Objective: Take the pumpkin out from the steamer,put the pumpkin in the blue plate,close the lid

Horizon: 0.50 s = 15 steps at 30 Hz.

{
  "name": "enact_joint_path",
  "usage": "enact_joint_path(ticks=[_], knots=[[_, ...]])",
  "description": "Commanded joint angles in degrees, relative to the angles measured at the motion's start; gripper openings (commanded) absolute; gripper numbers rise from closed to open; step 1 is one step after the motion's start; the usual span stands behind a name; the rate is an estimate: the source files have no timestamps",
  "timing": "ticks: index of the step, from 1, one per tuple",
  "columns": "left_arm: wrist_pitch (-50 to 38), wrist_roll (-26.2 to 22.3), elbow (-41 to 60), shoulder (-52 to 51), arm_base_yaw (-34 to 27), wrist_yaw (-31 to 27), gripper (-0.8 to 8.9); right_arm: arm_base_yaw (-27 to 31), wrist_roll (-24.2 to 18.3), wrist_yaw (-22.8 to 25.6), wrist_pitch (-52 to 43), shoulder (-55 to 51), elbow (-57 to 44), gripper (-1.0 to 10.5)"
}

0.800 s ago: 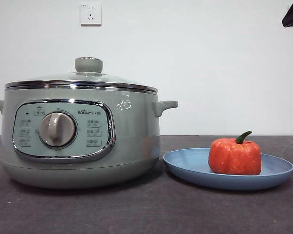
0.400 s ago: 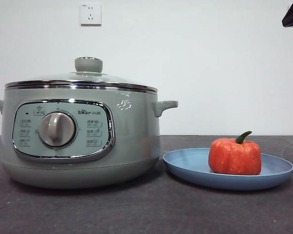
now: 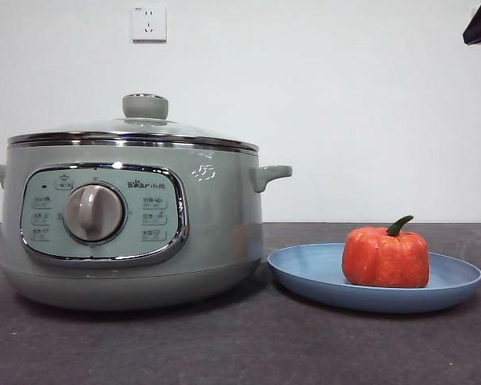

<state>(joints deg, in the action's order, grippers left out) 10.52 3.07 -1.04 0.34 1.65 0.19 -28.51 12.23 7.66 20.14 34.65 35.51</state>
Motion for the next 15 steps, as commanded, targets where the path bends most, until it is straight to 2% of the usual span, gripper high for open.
enact_joint_path(ticks=[1,12,15], knots=[[-0.04,0.35,0.9,-0.22,-0.17,-0.04,-0.03,-0.04,0.35,0.2,-0.15,-0.07,-0.42,-0.2],[-0.04,0.35,0.9,-0.22,-0.17,-0.04,-0.03,-0.04,0.35,0.2,-0.15,-0.07,-0.42,-0.2],[-0.04,0.35,0.9,-0.22,-0.17,-0.04,-0.03,-0.04,-0.72,3.63,-0.7,-0.07,-0.42,-0.1]])
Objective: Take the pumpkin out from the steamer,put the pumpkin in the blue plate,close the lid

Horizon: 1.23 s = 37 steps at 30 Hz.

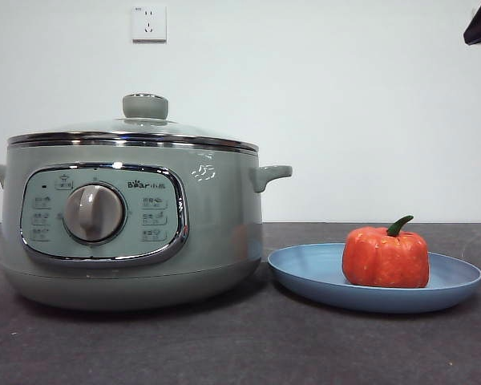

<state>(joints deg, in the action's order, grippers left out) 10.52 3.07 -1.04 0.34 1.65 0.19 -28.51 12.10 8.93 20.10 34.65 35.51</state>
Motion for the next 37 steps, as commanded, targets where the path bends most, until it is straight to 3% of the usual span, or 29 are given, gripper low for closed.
enact_joint_path(ticks=[1,6,11,14,19,27,37], knots=[[-0.04,0.35,0.9,-0.22,-0.17,-0.04,-0.03,-0.04,-0.59,3.67,-0.55,-0.07,-0.42,-0.1],[-0.04,0.35,0.9,-0.22,-0.17,-0.04,-0.03,1.42,-2.75,6.69,4.46,-5.05,-0.48,0.0],[-0.04,0.35,0.9,-0.22,-0.17,-0.04,-0.03,9.53,-4.68,5.51,1.95,-11.61,-5.95,0.0],[-0.04,0.35,0.9,-0.22,-0.17,-0.04,-0.03,15.23,-4.68,0.17,-0.68,-16.68,-11.78,0.0],[-0.04,0.35,0.9,-0.22,-0.17,-0.04,-0.03,20.72,-5.33,-4.48,-1.88,-23.37,-19.43,0.0],[-0.04,0.35,0.9,-0.22,-0.17,-0.04,-0.03,21.73,-7.48,-9.09,-2.21,-28.37,-27.28,0.0],[-0.04,0.35,0.9,-0.22,-0.17,-0.04,-0.03,21.7,-7.5,-9.11,-4.9,-32.0,-31.95,0.0]])
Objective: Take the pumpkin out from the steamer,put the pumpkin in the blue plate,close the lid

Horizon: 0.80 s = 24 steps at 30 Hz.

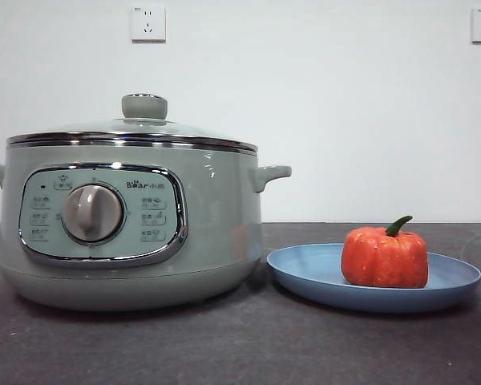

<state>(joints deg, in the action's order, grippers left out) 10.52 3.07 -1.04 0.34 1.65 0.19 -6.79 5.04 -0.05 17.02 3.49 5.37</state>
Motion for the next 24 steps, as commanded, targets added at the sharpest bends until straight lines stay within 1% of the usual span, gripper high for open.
enact_joint_path(ticks=[1,6,13,24], knots=[[-0.04,0.35,0.9,-0.22,-0.17,-0.04,-0.03,-0.02,-0.42,-0.28,-2.49,-1.22,-2.4,0.0],[-0.04,0.35,0.9,-0.22,-0.17,-0.04,-0.03,0.0,-0.52,-3.1,-3.3,-2.8,-3.65,0.0],[-0.04,0.35,0.9,-0.22,-0.17,-0.04,-0.03,-0.02,-0.33,-3.1,-5.29,-3.34,-4.37,0.0],[-0.04,0.35,0.9,-0.22,-0.17,-0.04,-0.03,-0.02,1.55,-2.71,-5.44,-3.41,-4.39,0.0]])
